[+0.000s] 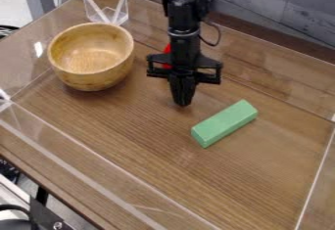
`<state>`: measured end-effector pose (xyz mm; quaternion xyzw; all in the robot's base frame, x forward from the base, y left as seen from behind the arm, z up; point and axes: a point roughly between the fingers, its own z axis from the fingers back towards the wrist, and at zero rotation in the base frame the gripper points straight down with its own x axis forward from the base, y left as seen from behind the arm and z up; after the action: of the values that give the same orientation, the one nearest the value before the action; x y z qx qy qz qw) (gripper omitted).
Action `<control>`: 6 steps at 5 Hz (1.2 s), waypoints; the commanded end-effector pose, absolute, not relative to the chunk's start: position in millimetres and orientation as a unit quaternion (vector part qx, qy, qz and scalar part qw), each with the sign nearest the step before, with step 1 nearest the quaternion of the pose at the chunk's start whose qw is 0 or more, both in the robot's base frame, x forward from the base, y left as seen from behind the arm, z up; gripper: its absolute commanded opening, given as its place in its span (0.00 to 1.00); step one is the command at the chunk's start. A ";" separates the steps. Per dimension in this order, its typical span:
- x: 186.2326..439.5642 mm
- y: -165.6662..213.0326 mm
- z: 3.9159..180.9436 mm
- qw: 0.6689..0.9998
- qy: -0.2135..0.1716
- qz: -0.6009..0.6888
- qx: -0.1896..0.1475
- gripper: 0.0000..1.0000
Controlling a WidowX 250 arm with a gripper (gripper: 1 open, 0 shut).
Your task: Remove the green stick from the brown bowl and put it on the table
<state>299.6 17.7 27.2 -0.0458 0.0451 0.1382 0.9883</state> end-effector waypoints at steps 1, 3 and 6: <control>302.2 19.4 57.2 0.994 0.018 0.100 -0.046 0.00; 293.4 16.3 68.7 0.998 0.034 0.041 -0.043 0.00; 268.9 30.3 46.3 0.991 0.049 0.114 -0.048 1.00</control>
<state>261.0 30.6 28.1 -0.0490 0.0834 0.1165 0.9885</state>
